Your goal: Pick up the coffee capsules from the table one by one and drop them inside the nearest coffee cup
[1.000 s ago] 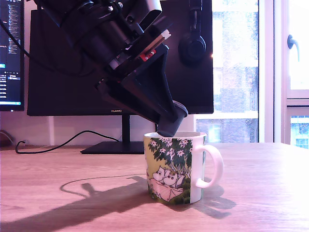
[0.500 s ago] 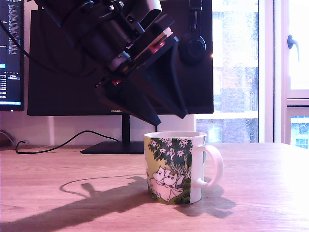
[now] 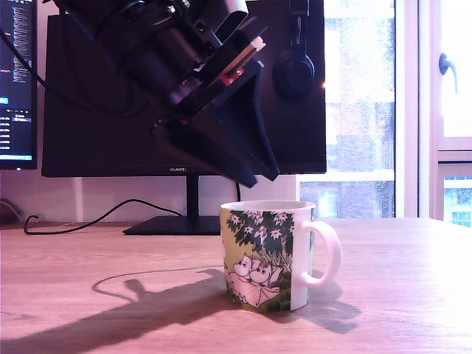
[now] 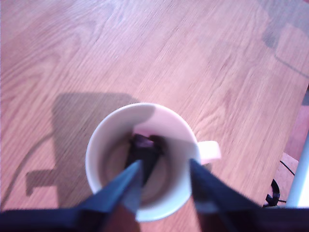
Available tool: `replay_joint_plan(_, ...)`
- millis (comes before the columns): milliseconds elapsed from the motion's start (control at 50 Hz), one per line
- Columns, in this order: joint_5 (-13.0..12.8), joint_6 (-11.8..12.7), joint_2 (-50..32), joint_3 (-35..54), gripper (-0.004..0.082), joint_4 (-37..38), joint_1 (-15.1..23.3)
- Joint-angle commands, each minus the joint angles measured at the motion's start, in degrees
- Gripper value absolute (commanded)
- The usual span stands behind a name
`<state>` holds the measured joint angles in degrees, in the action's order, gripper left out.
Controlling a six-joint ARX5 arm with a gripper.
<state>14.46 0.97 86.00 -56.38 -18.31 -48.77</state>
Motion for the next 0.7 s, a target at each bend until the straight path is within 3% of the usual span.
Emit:
replay_joint_plan(0, 0.11, 0.09, -0.35, -0.35, -0.0022, 0.98, -0.31)
replay_joint_plan(300, 0.07, 0.13, -5.27, -0.33, -0.0022, 0.07, 1.03)
replay_joint_plan(680, -0.76, 0.17, -10.21, 0.83, -0.0022, -3.82, 5.46)
